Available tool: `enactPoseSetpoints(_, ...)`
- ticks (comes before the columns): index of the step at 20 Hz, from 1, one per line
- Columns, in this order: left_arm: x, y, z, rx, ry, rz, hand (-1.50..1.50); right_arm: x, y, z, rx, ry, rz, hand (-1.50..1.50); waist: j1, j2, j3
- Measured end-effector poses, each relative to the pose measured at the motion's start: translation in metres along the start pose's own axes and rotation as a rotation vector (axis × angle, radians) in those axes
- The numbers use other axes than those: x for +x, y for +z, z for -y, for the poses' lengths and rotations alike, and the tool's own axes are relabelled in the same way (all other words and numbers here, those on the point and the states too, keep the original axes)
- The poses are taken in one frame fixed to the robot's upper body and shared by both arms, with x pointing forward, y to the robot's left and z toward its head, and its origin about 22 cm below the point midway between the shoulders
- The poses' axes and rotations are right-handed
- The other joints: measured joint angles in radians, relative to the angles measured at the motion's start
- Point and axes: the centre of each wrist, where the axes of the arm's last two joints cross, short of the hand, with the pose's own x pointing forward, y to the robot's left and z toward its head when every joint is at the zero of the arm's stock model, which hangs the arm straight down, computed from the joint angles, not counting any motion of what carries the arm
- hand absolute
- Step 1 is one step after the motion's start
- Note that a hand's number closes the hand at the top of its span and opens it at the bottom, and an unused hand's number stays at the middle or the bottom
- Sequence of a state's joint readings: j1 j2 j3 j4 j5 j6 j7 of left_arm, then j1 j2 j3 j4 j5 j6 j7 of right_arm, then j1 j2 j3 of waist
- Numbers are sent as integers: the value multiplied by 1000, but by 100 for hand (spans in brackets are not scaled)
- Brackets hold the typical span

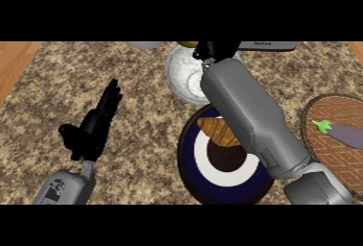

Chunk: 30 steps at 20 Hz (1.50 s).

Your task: Pick the lemon from the plate and place it in the bowl

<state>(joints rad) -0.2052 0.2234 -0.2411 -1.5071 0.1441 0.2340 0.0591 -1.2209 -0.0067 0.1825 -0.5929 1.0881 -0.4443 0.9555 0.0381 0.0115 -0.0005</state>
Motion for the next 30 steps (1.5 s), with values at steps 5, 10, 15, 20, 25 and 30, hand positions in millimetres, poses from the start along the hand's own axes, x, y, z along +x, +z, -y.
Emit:
enactPoseSetpoints(5, -1, -1, 3, 0, -6, -7, 0, -30, -5, -21, 121, -111, -81, -150, -2, 1, 1)
enactPoseSetpoints(10, -1, 4, 5, 6, -4, -2, 0, -52, -6, -34, 189, -241, -38, -150, -5, -2, 1)
enactPoseSetpoints(15, -6, 7, 4, 6, -6, 0, 0, -53, -6, -31, 102, -397, 28, -150, -6, -3, 1)
enactPoseSetpoints(20, -2, 5, 1, 19, -6, -6, 0, -45, -10, -17, -5, -521, 48, -150, -19, -7, 1)
enactPoseSetpoints(25, -8, 11, -1, 34, -14, -11, 0, -44, -5, -2, -14, -638, 7, -150, -32, -13, 1)
enactPoseSetpoints(30, -6, 9, -9, 47, -9, -18, 0, -63, 10, 12, 4, -757, -10, -150, -46, -17, 1)
